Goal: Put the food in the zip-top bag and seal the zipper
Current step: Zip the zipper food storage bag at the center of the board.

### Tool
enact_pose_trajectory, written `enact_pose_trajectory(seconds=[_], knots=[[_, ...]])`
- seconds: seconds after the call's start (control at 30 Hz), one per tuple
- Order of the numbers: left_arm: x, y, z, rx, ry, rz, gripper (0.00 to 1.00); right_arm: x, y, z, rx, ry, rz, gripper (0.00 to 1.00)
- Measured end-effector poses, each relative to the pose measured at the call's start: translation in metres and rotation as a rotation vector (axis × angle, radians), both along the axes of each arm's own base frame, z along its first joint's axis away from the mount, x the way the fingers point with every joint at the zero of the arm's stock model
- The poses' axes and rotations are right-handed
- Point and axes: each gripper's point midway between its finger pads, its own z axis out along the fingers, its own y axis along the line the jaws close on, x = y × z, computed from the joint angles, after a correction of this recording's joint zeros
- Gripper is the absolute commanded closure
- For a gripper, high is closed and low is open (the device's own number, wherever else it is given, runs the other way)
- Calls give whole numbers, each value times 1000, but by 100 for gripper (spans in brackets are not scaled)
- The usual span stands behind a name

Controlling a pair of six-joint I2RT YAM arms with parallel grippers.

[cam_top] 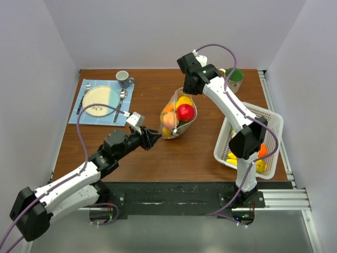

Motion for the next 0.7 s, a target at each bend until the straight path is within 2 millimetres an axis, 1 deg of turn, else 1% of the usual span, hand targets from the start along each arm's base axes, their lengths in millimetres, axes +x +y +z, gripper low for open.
enact_pose_trajectory(seconds=[0.1,0.2,0.27,0.33,0.47,0.57,0.7], knots=[[-10,-9,-12,12,-110,-14,64,2,2,1,7,0,2,100],[-24,-19,-30,34,-213,-27,67,2,3,-1,10,11,8,100],[-31,-20,-43,51,-273,-21,67,2,4,-2,12,16,10,100],[-30,-18,-51,78,-321,0,68,2,4,-4,9,22,10,100],[-23,-20,-49,142,-444,51,69,2,2,-4,7,25,6,100],[-19,-22,-48,191,-501,68,70,2,0,-5,6,26,3,100],[-12,-28,-38,222,-562,88,71,2,-2,-5,2,33,-1,100]])
